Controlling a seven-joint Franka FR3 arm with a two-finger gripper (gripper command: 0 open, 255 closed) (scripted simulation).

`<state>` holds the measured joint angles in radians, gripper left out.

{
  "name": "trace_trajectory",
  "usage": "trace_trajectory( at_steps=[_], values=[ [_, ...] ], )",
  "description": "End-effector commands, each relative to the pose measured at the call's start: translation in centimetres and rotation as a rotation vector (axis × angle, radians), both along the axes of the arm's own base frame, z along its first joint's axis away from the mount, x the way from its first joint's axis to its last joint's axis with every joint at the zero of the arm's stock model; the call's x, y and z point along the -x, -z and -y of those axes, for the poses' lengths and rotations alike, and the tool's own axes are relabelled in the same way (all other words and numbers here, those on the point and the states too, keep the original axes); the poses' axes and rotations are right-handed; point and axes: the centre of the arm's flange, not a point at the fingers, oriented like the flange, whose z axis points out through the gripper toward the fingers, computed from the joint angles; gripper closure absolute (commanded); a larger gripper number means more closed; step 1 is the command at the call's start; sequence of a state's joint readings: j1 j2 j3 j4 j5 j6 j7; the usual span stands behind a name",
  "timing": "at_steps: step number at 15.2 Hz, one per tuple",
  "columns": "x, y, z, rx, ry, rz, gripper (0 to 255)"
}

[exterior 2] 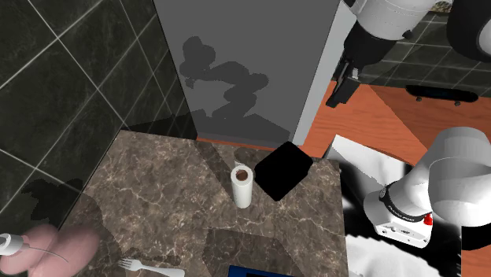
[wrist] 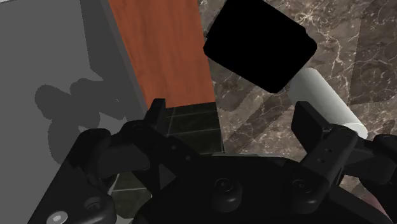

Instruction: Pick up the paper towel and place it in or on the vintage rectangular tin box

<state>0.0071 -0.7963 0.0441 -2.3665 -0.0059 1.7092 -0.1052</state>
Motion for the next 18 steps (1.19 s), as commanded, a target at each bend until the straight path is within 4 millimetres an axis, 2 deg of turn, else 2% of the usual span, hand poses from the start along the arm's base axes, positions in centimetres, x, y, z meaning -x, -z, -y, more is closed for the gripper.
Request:
trace_trajectory(
  at_steps=[1, 18],
  values=[
    [0.0, 0.0, 0.0, 0.000, 0.000, 0.000, 0],
    [-12.4, 11.3, -15.4, -0.063, 0.057, -0.133, 0]
  ],
)
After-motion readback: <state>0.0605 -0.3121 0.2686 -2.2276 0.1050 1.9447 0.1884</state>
